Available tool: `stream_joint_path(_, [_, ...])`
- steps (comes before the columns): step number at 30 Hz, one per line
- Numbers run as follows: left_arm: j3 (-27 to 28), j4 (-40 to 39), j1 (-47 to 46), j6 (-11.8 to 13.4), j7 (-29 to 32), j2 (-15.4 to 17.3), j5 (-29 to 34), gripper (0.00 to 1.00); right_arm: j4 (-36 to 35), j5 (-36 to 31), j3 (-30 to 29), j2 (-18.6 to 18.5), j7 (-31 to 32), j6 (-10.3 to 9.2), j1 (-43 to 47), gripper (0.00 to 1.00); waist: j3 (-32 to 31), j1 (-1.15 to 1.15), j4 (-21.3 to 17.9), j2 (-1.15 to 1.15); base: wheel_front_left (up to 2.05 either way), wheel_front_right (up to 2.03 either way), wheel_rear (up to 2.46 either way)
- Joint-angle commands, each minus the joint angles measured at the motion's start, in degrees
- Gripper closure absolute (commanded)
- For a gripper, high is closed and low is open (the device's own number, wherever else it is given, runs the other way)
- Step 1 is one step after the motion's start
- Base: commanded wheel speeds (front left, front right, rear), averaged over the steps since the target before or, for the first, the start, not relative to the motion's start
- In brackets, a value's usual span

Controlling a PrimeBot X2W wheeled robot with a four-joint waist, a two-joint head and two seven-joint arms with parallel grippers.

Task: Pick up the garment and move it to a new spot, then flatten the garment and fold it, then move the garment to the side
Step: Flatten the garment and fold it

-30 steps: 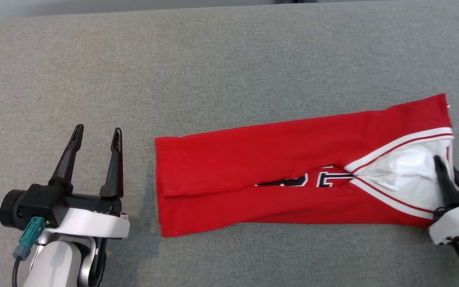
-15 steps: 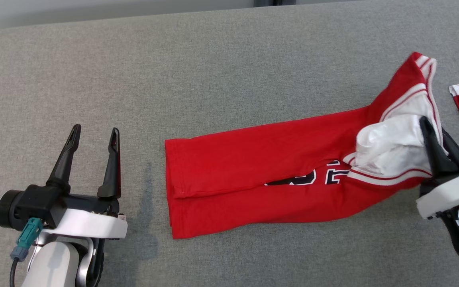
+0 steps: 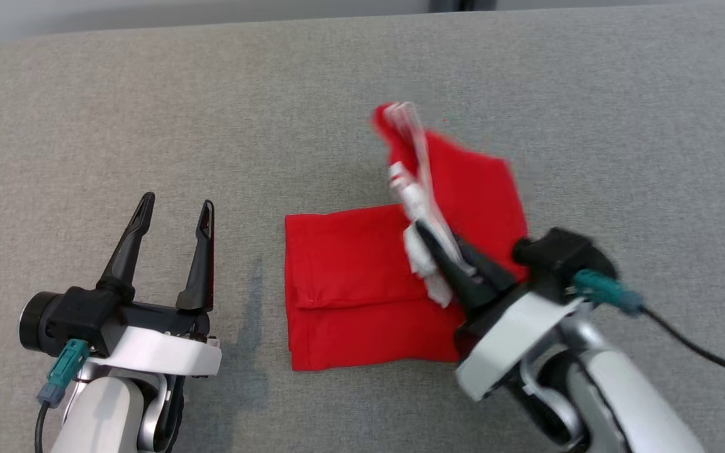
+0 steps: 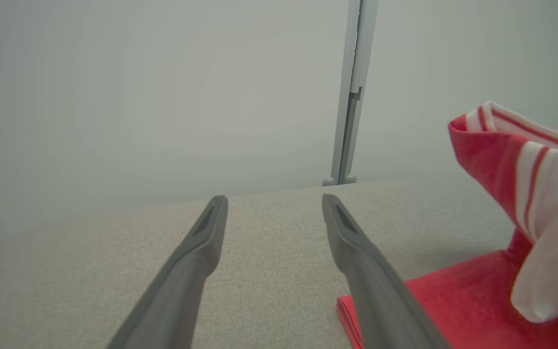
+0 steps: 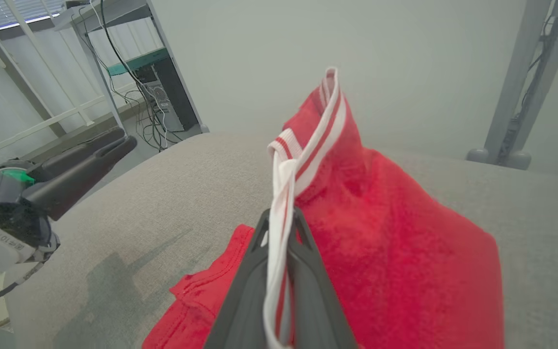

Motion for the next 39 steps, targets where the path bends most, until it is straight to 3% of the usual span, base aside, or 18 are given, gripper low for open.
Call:
stream_joint_path(1, [0.04, 0.17, -0.78, -0.09, -0.26, 0.02, 0.2, 0.0, 1.44, 1.34, 2.02, 0.56, -0.67, -0.02, -0.83, 1.0, 0.43, 0.0, 0.98, 0.0, 0.0, 0.0, 0.0])
stream_joint_path(14, [-0.89, 1.13, -1.84, -1.04, -0.26, -1.55, 0.64, 0.0, 17.51, 9.29, 12.32, 2.27, -9.55, -0.02, -5.52, 0.98, 2.3, 0.0, 4.0, 0.0, 0.0, 0.0, 0.0])
stream_joint_path(15, [-0.94, 1.18, -1.9, -1.06, -0.26, -1.54, 0.7, 0.0, 18.01, 10.43, 12.65, 2.28, -10.5, -0.02, -5.76, 0.71, 2.44, 0.0, 4.05, 0.0, 0.0, 0.0, 0.0])
stream_joint_path(16, [-0.89, 1.2, -1.97, -1.15, -0.26, -1.54, 0.79, 0.0, 18.51, 10.97, 13.07, 2.28, -11.33, -0.02, -6.06, 0.02, 2.59, 0.0, 4.06, 0.0, 0.0, 0.0, 0.0])
stream_joint_path(26, [0.16, 1.17, -2.17, -1.15, -0.26, -1.46, 1.35, 0.0, 15.4, 13.26, 11.86, 2.25, -20.02, -0.02, -7.93, 0.0, 2.77, 0.0, 2.6, 0.0, 0.0, 0.0, 0.0])
stream_joint_path(29, [0.63, 1.21, -1.94, -1.04, -0.26, -1.45, 1.42, 0.0, 13.54, 10.54, 7.53, 2.23, -21.38, -0.02, -7.34, 0.0, 2.36, 0.0, 1.96, 0.0, 0.0, 0.0, 0.0])
stream_joint_path(32, [1.23, 1.1, -1.02, -0.65, -0.26, -1.38, 1.47, 0.0, 10.99, 5.75, -0.56, 1.25, -21.81, -0.02, -5.14, 0.0, 1.57, 0.0, 1.13, 0.0, 0.0, 0.0, 0.0])
stream_joint_path(39, [2.52, 1.02, 0.19, 0.21, -0.26, -1.23, 1.2, 0.0, 7.67, -1.09, -13.99, -2.1, -19.63, -0.02, 1.65, 0.0, -0.06, 0.0, 0.42, 0.0, 0.0, 0.0, 0.0])
